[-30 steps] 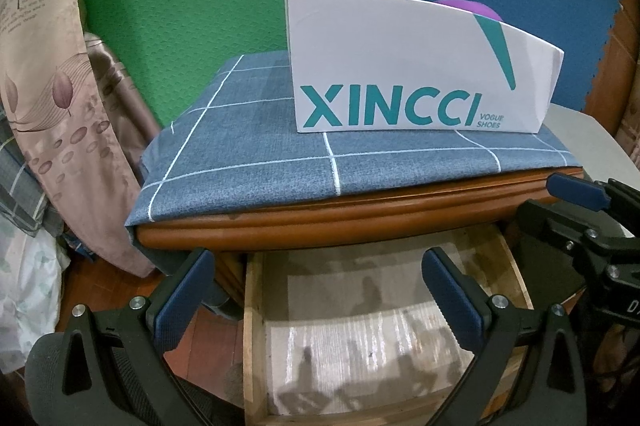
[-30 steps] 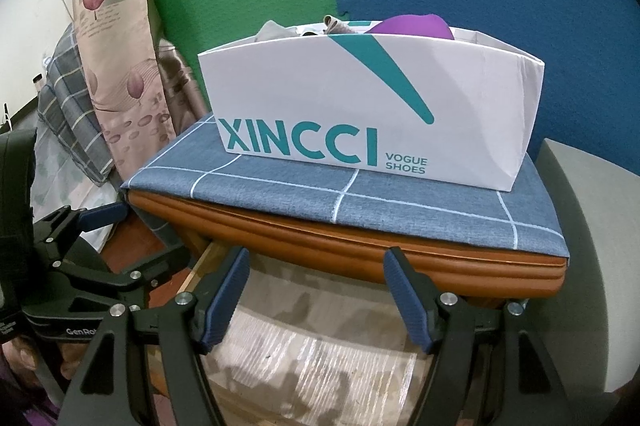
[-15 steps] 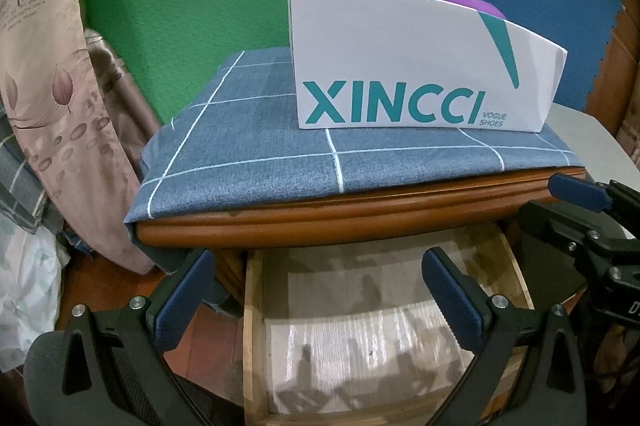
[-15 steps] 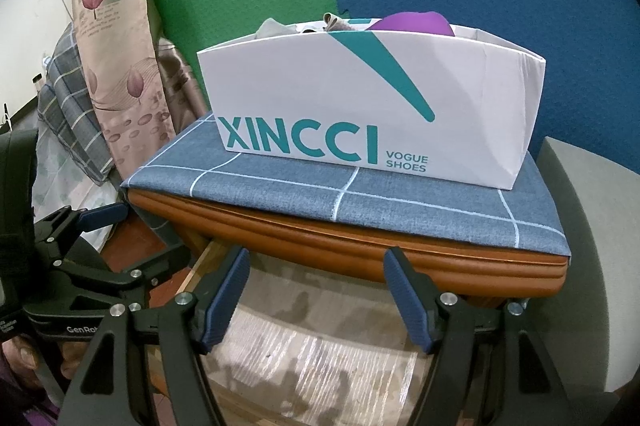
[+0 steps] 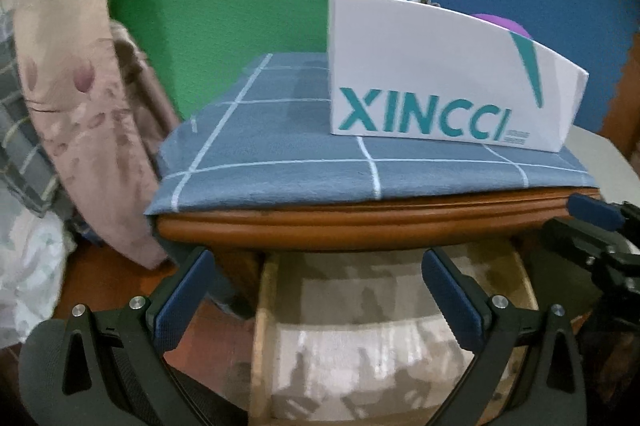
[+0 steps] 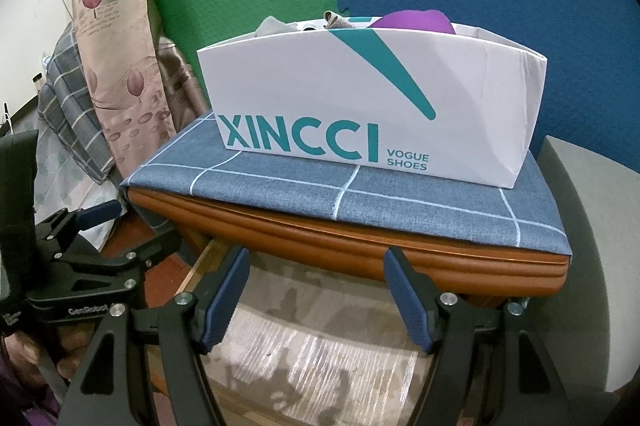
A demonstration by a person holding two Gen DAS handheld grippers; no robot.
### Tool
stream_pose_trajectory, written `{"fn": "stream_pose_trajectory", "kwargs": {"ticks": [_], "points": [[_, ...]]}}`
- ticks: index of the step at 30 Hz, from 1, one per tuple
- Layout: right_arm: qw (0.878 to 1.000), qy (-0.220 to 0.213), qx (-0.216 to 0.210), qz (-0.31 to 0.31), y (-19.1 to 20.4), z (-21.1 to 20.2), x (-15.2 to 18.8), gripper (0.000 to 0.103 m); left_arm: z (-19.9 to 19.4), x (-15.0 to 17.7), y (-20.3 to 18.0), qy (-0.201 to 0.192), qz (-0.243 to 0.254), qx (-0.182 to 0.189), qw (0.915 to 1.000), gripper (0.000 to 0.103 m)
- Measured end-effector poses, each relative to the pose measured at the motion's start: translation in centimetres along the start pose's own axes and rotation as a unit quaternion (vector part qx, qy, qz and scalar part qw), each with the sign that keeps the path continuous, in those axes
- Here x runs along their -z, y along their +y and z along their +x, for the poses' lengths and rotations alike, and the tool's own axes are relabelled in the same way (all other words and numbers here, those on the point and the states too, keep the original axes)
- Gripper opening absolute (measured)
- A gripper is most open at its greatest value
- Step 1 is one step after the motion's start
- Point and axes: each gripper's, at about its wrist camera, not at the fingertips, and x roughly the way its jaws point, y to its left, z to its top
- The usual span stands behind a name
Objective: Take underwear out of drawer
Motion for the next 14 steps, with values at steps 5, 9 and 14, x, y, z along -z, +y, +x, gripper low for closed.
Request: {"fn": "stream_pose_trajectory", "kwargs": {"ticks": [5,9,14], "points": [[1.000,-0.001,0.000,0.003,0.0,0.0,0.1,0.071,0.2,0.2,0.0,0.004,0.007,0.003,1.0000,0.103],[1.000,-0.001,-0.002,0.006,-0.2,-0.2,0.0,0.071,0.3,0.1,-0.3,0.005,0.011,0.002,0.9999,0.103],[0.999,-0.007,-0.007,0.049,-2.6,-2.0,-1.2,0.071,0.7,0.0,-0.3,0.020,0.010,0.008,0.9997,0.103]]}}
